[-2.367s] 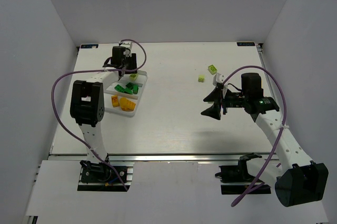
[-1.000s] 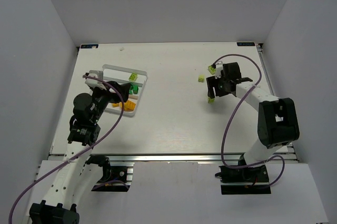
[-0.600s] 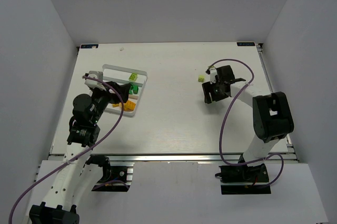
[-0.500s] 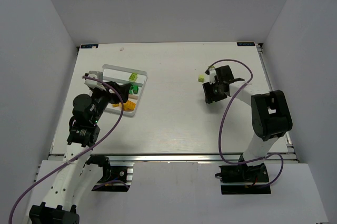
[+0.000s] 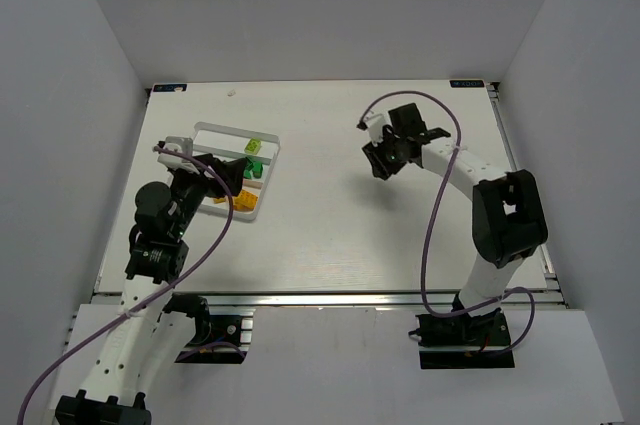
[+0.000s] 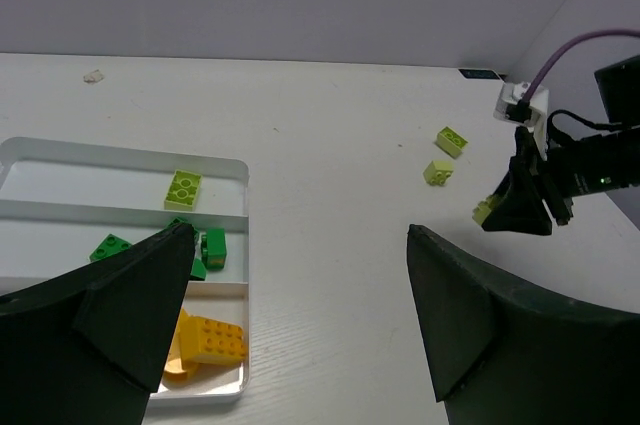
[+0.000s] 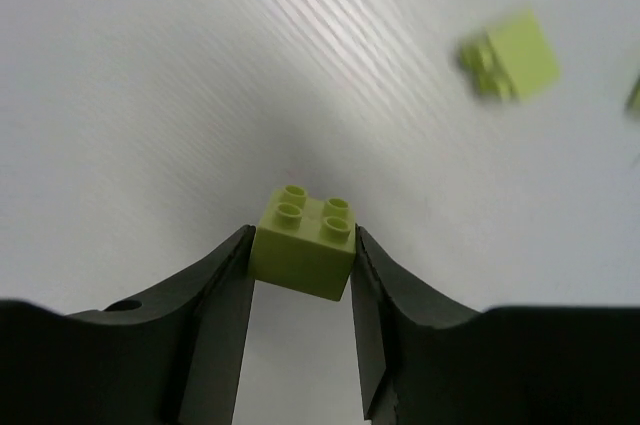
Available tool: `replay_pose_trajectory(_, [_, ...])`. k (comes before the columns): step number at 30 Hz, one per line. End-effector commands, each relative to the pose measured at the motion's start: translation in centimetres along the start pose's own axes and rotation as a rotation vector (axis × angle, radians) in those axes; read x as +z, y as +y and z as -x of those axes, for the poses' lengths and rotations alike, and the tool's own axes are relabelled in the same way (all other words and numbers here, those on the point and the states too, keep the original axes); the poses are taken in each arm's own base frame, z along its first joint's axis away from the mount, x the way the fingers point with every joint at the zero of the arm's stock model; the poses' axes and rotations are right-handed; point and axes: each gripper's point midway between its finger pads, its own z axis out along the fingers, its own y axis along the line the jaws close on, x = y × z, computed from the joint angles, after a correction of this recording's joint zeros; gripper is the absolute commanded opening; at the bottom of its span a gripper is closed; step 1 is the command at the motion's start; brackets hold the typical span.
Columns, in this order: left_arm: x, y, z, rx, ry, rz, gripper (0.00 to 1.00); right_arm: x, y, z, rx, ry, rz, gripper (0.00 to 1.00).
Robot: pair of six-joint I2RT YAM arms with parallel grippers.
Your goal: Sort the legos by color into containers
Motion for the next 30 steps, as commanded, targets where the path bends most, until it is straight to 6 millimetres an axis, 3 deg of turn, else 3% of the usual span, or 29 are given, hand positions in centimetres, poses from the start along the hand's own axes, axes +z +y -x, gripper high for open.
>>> replay_pose_trajectory(1, [-0.6,-0.6,1.6,0.026,-0.051,-0.017,0.96,-1.7,4.5,6.2,-0.367,-0.124,0.171,0.0])
replay_pose_trajectory(2, [-0.7,-0.6,1.6,0.031,-0.055,-0.016,0.96,-2.7,6.5,8.5,-0.447,-0.166,0.225,0.0])
replay_pose_trajectory(5, [-1.1,-0.5,2.1,0.05,-0.077,-0.01,0.96,-2.1,10.8,11.4,-0.614,-0.207,0.343,0.0])
replay_pose_trajectory(6, [-1.1,-0.4,2.1,0.054,-0.078,-0.006,0.96,-1.7,11.8,13.8,-0.643,-0.233,0.353,0.0])
replay_pose_trajectory(12, [-1.8,0.3,2.8,0.09,-0.12,0.03,0.96,2.5,16.3,22.5,-0.695,-0.379,0.299,0.0])
replay_pose_trajectory(15, [-1.8,0.5,2.8,0.1,-0.124,0.042,0.96,4.8,17.6,24.6,-0.655,-0.429,0.271,0.0])
replay_pose_trajectory(16, [-1.8,0.8,2.9,0.101,-0.126,0.051,0.96,4.5,18.0,26.7,-0.652,-0.501,0.254,0.0])
replay_pose_trajectory(20, [-1.6,0.6,2.8,0.103,-0.116,0.039,0.95,5.9,19.3,28.6,-0.593,-0.606,0.264,0.0])
replay_pose_trajectory(25, [-1.5,0.1,2.6,0.103,-0.108,0.008,0.95,8.7,20.0,29.3,-0.544,-0.669,0.244,0.0])
replay_pose_trajectory(26, [-1.5,0.1,2.5,0.103,-0.107,0.008,0.95,9.9,19.9,28.7,-0.538,-0.653,0.244,0.01])
replay_pose_trajectory(30, [-1.5,-0.2,2.6,0.099,-0.109,-0.01,0.95,11.5,19.6,29.4,-0.535,-0.69,0.21,0.13])
